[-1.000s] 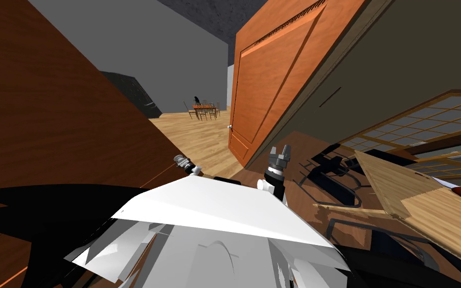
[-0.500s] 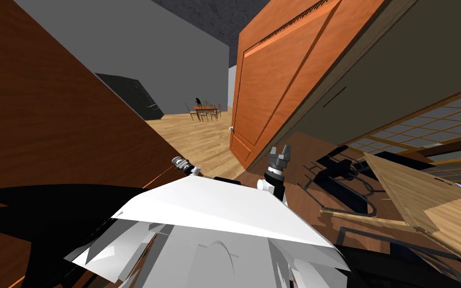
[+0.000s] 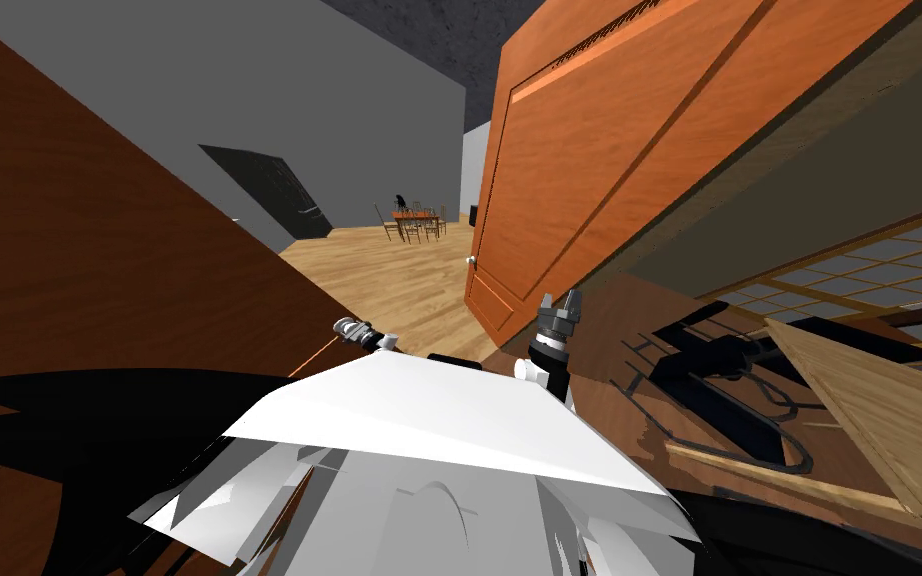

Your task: Push the door open

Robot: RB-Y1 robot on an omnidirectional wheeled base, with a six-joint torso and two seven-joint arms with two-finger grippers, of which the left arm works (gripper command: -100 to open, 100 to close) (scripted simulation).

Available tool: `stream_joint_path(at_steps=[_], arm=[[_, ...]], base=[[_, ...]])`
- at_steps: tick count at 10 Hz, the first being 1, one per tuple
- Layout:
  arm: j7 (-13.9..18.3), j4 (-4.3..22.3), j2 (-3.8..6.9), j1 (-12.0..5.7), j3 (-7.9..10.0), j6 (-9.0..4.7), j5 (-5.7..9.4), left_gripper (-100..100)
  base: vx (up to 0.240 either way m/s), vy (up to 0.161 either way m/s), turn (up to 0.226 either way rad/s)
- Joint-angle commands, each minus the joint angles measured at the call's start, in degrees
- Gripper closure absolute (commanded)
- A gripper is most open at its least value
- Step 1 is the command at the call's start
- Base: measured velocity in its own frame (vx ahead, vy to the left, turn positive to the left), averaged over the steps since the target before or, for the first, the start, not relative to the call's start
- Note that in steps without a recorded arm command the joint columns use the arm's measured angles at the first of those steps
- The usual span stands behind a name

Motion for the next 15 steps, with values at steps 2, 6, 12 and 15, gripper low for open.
stream_joint_path(at_steps=[2,6,12,15], arm=[[-0.1,0.8,1.42,0.23,1.29,-0.32,0.78,100],[-0.6,1.1,2.54,0.94,4.25,-0.84,2.68,100],[-1.2,1.3,3.85,1.82,7.9,-1.49,5.03,100],[-1.5,1.5,4.41,2.2,9.51,-1.78,6.06,100]], base=[[0.111,0.121,0.038],[0.157,0.142,0.068],[0.156,0.135,0.069],[0.141,0.156,0.068]])
